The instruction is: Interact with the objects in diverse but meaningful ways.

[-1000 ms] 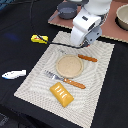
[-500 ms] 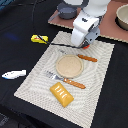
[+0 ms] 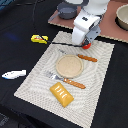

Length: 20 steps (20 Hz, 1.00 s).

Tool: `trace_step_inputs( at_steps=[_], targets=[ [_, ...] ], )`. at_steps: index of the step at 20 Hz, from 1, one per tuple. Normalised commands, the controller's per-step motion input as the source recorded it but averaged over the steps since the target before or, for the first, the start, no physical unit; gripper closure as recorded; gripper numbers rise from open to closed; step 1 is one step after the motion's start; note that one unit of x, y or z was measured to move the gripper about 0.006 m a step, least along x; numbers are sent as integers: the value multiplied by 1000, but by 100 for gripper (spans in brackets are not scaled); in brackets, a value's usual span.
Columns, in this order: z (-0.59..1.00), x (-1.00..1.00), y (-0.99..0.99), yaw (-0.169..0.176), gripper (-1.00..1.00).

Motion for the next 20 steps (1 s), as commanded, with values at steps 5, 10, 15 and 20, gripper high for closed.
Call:
trace_step_inputs(
  at_steps=[5, 10, 15, 20],
  targets=[
    [649, -1000, -133, -27, -100],
    [206, -938, -302, -4, -100],
    [-12, -880, -413, 0, -100],
    [-222, -879, -518, 0, -100]
  ],
)
